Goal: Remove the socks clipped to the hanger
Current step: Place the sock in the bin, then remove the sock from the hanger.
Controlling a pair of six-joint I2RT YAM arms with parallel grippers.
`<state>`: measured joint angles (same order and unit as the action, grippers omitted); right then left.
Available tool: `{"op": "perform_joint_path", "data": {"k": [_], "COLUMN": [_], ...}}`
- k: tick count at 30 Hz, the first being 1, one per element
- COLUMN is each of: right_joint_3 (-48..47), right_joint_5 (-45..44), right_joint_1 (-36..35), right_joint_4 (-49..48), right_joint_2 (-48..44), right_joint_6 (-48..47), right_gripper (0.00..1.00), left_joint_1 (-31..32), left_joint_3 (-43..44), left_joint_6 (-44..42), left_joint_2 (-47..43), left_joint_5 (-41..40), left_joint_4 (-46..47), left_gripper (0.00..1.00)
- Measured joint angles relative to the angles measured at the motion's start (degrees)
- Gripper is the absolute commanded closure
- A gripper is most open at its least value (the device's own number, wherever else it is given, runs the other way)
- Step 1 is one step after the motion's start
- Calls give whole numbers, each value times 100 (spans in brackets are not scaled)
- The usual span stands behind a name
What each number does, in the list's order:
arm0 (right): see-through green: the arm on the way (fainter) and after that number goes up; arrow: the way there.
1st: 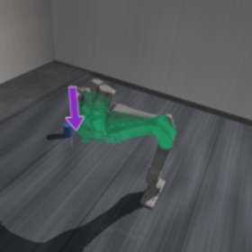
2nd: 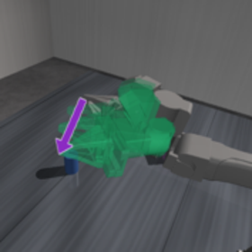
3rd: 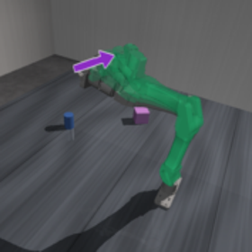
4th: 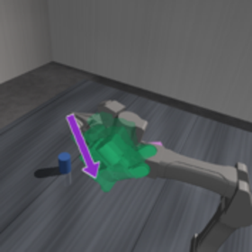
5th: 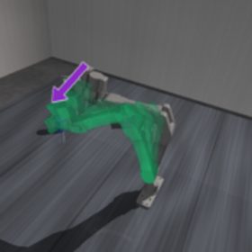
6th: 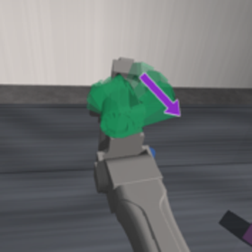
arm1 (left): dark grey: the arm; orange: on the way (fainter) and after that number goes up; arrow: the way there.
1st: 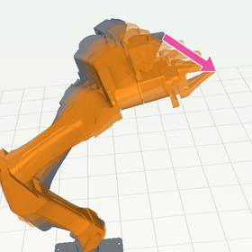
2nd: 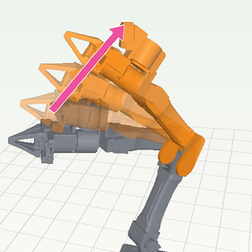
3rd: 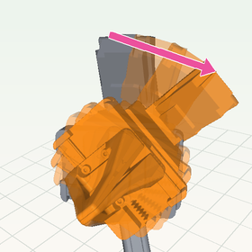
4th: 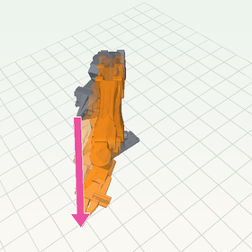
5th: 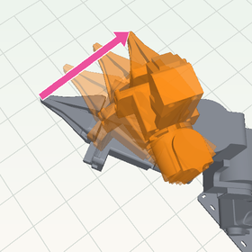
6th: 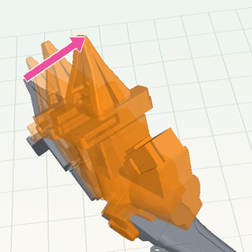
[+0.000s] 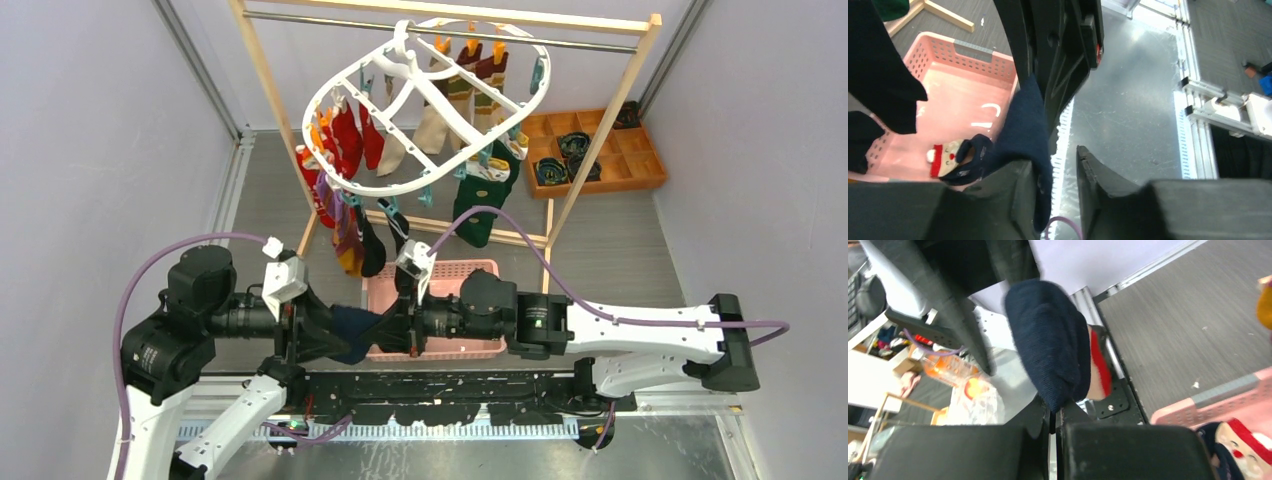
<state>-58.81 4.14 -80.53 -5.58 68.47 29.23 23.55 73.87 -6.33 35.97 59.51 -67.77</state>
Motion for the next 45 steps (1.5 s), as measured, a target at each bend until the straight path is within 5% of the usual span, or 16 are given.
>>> {"op": "perform_joint_path", "data": {"k": [2,4,18,19,23,26,36,45], "right_joint_3": [28,42,1958,1996,1993,1864,940,487], "right_joint_5": [-313,-643,-1862,-1939,-2306,-2601,-3091,-2267], "right_joint_1": [0,48,1864,1956,2116,2114,2116,2116], "right_joint_4": [173,446,2122,2205,2426,2785,3585,2632], "right_joint_2": [-184,-409,-835,-774,-450,-173,-1235,-1460], "right_joint_6": [24,76,1150,1158,1191,1187,890,-179], "right_gripper": [99,99,98,95,43,24,10,10], "left_joint_1": [0,0,0,0,0,0,0,0], "left_joint_3": [-2,-15,-352,-361,-365,-365,-393,-393], "left_joint_6": [-4,28,463,476,531,573,745,892], "left_joint_2": [2,0,363,409,487,481,450,450], "left_joint_5": [-85,-260,-1189,-1204,-1244,-1250,-1239,-1126], "left_joint_4": [-20,-9,321,354,452,501,584,645], "left_gripper": [11,1,0,0,0,0,0,0]}}
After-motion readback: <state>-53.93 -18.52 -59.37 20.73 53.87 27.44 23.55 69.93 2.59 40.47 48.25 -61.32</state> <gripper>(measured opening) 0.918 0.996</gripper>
